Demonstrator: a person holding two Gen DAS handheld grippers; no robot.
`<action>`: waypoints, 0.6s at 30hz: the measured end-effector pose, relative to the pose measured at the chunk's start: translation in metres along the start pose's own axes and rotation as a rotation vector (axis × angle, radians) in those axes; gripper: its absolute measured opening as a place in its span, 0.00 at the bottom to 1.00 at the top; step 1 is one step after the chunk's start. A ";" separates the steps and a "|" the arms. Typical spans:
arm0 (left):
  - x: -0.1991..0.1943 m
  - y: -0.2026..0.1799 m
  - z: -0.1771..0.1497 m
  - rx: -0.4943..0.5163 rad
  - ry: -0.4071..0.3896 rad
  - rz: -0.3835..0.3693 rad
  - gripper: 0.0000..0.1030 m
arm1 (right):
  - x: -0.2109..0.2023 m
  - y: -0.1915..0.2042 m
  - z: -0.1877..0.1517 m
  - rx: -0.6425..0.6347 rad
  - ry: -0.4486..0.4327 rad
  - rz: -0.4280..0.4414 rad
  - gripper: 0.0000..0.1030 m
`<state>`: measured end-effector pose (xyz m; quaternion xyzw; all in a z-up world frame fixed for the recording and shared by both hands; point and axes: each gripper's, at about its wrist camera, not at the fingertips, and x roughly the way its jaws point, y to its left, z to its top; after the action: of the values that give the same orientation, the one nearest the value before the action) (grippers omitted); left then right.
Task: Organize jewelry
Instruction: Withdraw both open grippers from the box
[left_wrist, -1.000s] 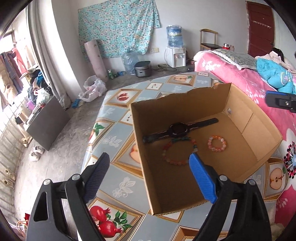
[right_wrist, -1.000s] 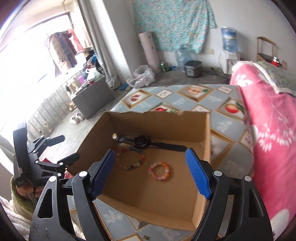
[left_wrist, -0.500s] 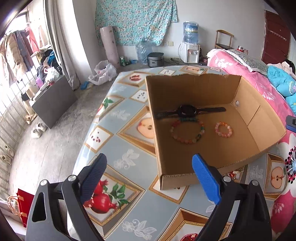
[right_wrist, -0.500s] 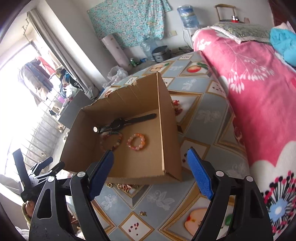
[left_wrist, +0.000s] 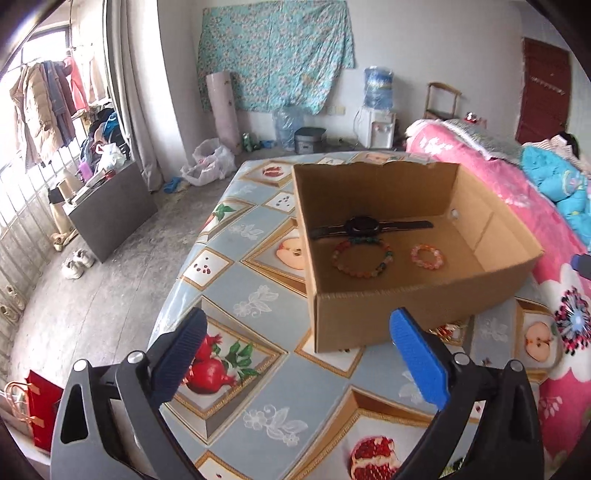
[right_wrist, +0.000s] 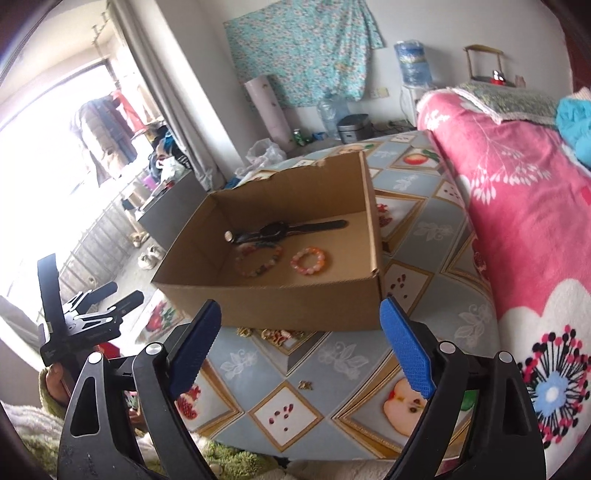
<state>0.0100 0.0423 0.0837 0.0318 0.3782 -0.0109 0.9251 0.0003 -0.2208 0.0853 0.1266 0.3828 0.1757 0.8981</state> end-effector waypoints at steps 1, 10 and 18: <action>-0.003 0.001 -0.009 -0.004 0.004 -0.012 0.95 | 0.000 0.003 -0.004 -0.005 0.006 0.007 0.83; 0.048 -0.002 -0.040 -0.055 0.159 -0.041 0.95 | 0.059 0.001 -0.025 0.095 0.165 0.051 0.83; 0.078 0.018 -0.014 -0.100 0.143 -0.019 0.95 | 0.088 -0.012 0.003 0.172 0.182 0.090 0.51</action>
<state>0.0568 0.0616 0.0200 -0.0174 0.4435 0.0016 0.8961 0.0618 -0.1955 0.0263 0.2039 0.4702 0.1932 0.8367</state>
